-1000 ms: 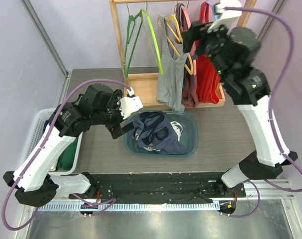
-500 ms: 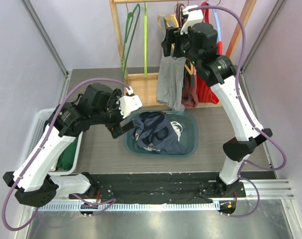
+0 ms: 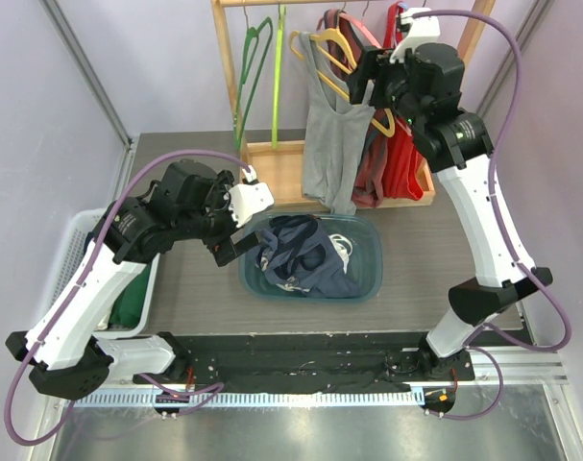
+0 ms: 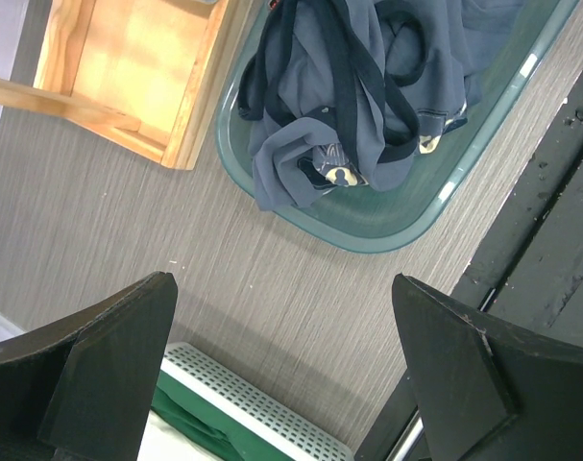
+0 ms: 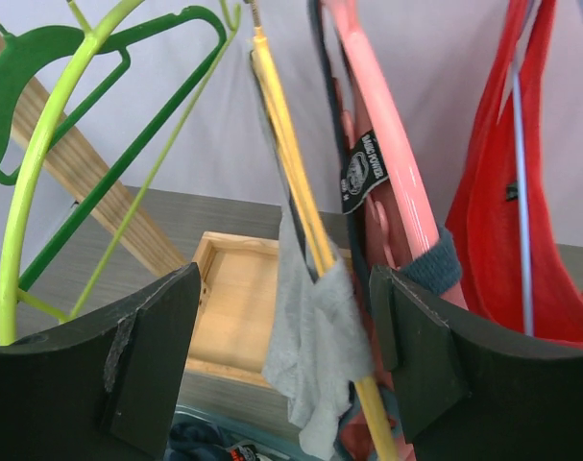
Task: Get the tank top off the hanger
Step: Pick up the hanger from the clothesline.
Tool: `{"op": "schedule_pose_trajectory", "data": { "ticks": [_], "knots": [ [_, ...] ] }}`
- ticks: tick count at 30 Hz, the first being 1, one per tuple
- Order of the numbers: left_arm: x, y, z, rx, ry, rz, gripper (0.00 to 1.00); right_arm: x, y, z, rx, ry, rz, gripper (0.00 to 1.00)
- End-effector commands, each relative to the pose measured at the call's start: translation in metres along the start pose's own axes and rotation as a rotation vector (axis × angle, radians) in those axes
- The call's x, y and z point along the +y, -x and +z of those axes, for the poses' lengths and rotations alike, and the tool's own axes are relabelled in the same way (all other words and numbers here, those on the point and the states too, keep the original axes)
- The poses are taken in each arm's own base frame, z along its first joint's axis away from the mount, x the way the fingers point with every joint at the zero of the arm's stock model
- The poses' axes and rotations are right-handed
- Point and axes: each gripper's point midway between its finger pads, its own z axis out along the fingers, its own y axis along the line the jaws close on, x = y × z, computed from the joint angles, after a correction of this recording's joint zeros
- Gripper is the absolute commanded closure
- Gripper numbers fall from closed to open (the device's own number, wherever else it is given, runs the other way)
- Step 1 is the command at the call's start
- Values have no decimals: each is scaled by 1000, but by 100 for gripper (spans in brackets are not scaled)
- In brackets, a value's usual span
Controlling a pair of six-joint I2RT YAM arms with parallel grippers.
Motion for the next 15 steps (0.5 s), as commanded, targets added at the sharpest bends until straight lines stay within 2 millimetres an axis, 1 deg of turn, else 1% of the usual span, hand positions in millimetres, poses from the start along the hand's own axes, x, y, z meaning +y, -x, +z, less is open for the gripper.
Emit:
{"op": "schedule_pose_trajectory", "data": {
  "ticks": [1, 3, 5, 9, 10, 15],
  "knots": [
    [4, 10, -1, -42, 9, -10, 0, -2, 26, -15, -86, 38, 29, 21],
    [4, 10, -1, -41, 10, -9, 0, -4, 26, -14, -85, 44, 33, 21],
    [4, 11, -2, -47, 12, -10, 0, -7, 21, -8, -68, 54, 36, 21],
    [5, 10, -4, -48, 18, -12, 0, -9, 5, 2, -27, 56, 47, 21],
    [6, 10, -4, -48, 20, -9, 1, -3, 1, 3, -12, 89, 46, 21],
    [6, 8, -5, -47, 23, -9, 0, -2, -20, 17, 46, 98, 53, 23]
  ]
}}
